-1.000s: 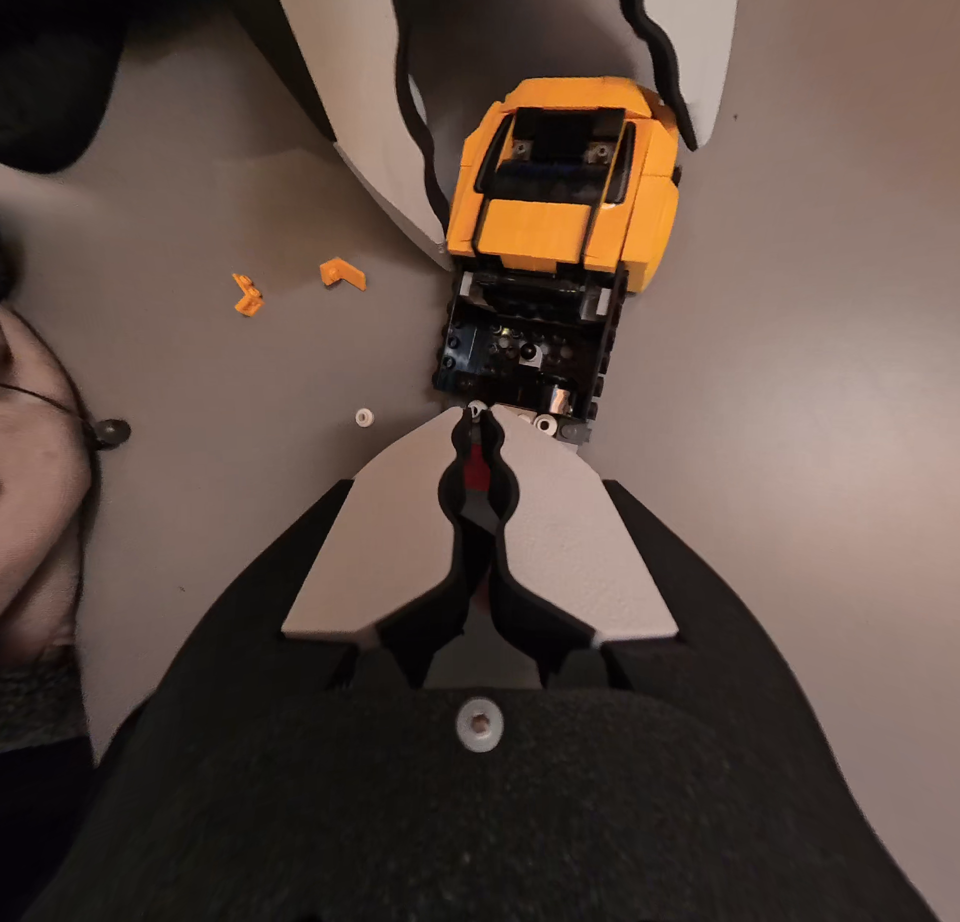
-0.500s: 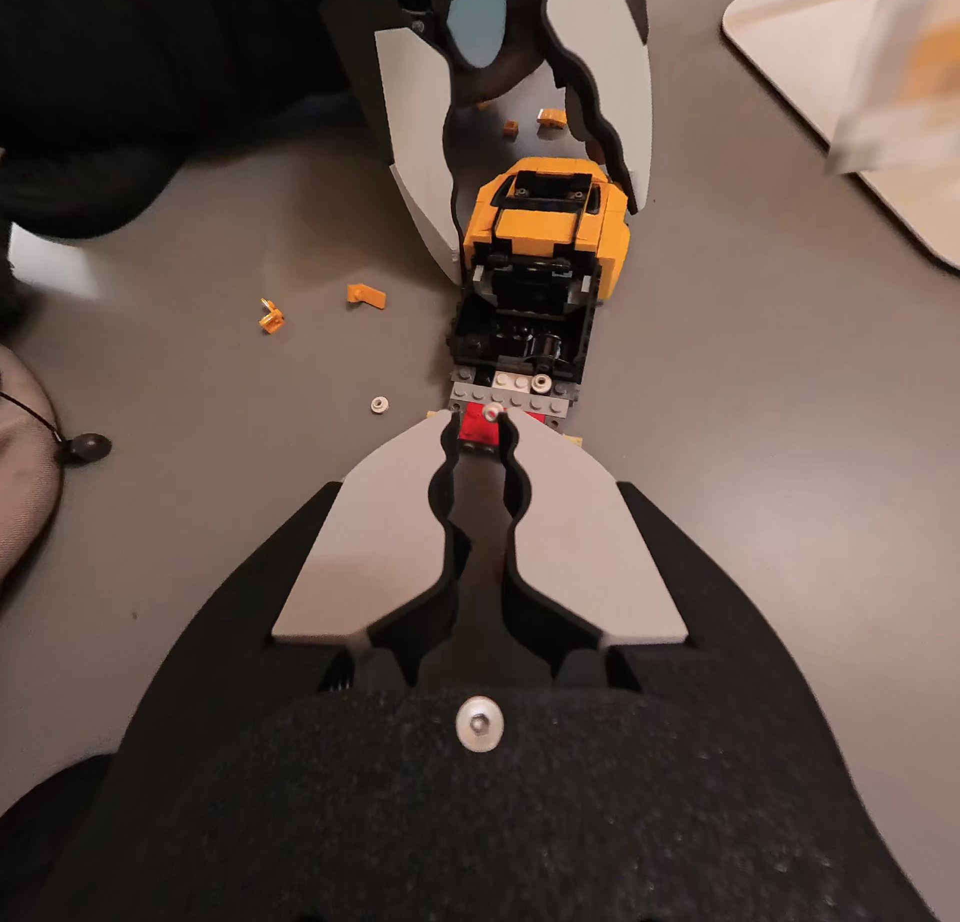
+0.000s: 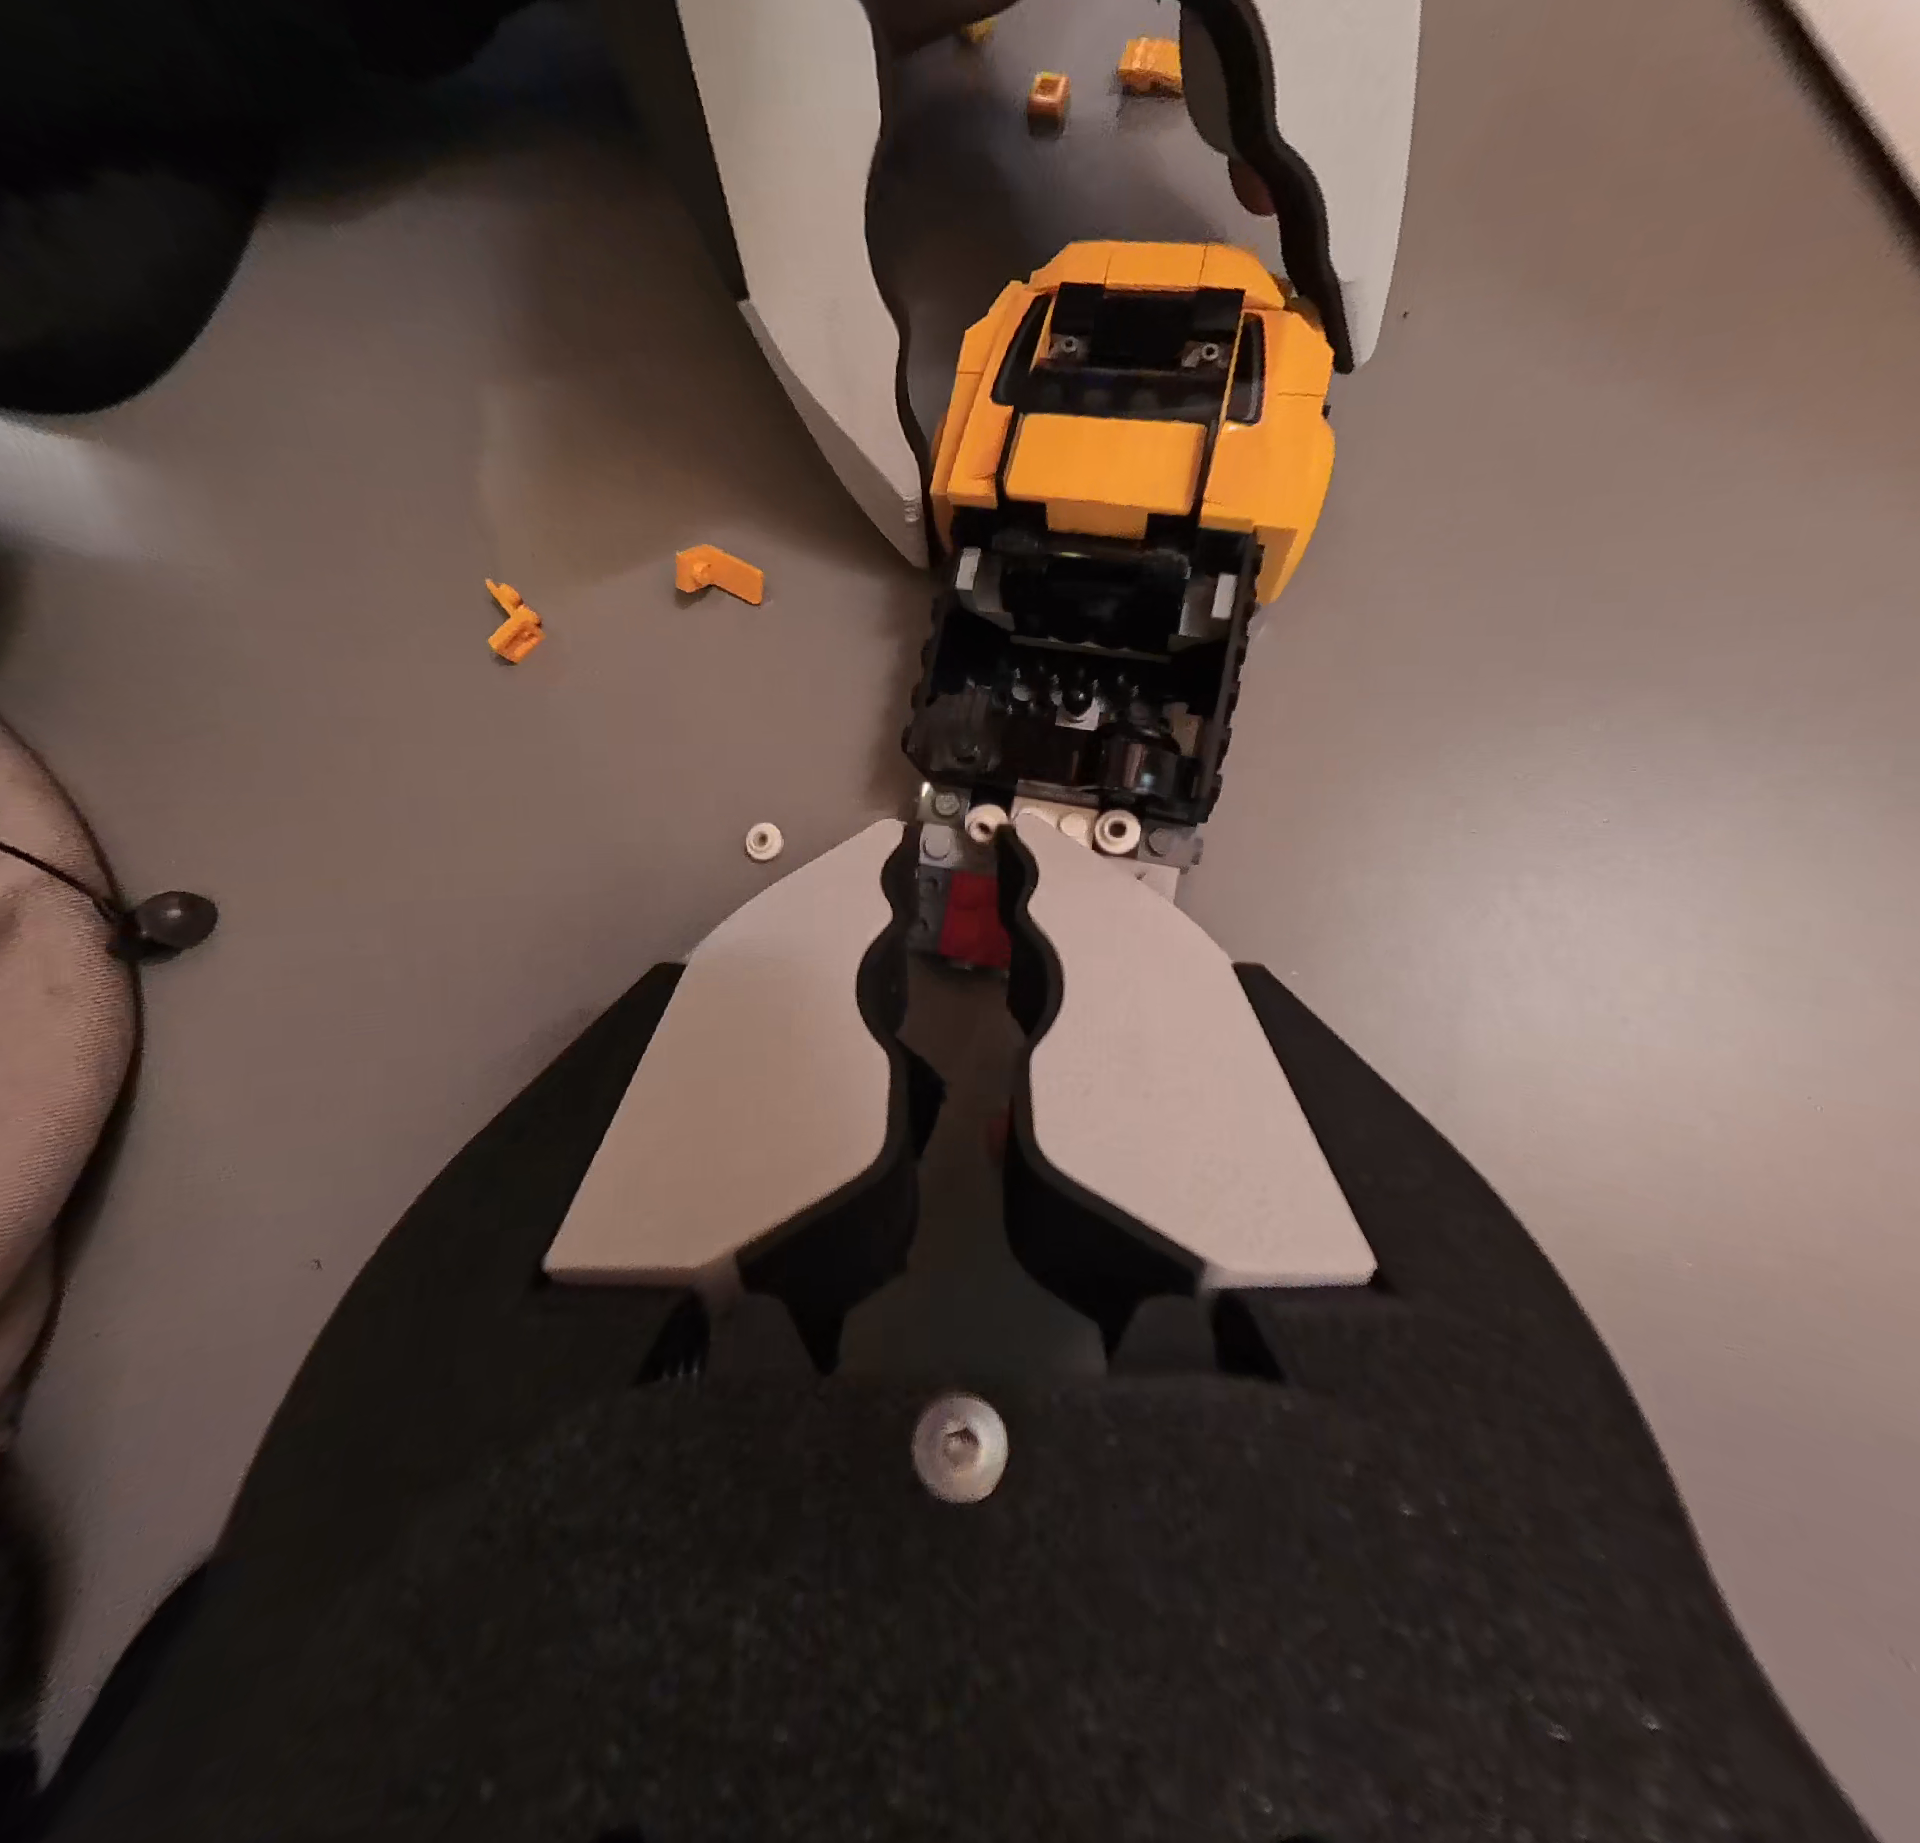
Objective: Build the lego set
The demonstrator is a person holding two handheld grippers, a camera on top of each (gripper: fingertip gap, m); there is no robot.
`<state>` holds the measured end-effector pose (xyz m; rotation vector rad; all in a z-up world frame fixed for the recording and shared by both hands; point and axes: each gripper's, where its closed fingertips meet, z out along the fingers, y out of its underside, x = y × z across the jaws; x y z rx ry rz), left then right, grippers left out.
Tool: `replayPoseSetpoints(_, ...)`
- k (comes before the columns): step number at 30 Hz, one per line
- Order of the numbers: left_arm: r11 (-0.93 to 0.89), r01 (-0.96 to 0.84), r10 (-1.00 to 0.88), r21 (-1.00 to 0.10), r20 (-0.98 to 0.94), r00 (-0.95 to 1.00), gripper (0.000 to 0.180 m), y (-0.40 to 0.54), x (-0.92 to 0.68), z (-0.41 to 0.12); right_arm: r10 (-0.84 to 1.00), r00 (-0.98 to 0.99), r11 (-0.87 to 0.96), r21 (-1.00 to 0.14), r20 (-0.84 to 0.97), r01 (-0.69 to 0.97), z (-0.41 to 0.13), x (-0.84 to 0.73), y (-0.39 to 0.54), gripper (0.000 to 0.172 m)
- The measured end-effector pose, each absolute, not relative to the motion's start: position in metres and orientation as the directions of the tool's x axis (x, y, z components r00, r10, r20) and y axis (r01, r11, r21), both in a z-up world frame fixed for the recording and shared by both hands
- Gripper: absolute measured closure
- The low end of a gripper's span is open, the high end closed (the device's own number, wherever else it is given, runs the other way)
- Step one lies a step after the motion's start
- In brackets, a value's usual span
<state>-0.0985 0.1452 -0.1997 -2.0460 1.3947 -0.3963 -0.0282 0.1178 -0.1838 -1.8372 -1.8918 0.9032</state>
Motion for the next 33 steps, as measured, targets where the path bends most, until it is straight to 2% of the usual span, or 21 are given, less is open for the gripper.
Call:
replayPoseSetpoints(6, -0.25, -0.734, -0.914, -0.631, -0.097, 0.394, 0.097, 0.1437, -0.0982, -0.1998, 0.979, -0.106, -0.013, -0.568, -0.176, 0.823, -0.1866, -0.03, 0.1173, 0.155)
replayPoseSetpoints(14, -0.257, -0.739, -0.912, -0.623, -0.096, 0.398, 0.097, 0.1434, -0.099, -0.1999, 0.983, -0.109, 0.012, -0.541, -0.147, 0.841, -0.1864, -0.0324, 0.1153, 0.153)
replayPoseSetpoints(33, -0.258, -0.741, -0.913, -0.62, -0.095, 0.397, 0.097, 0.1426, -0.0995, -0.1997, 0.988, -0.045, -0.053, -0.606, -0.146, 0.793, -0.1854, -0.0338, 0.1138, 0.154)
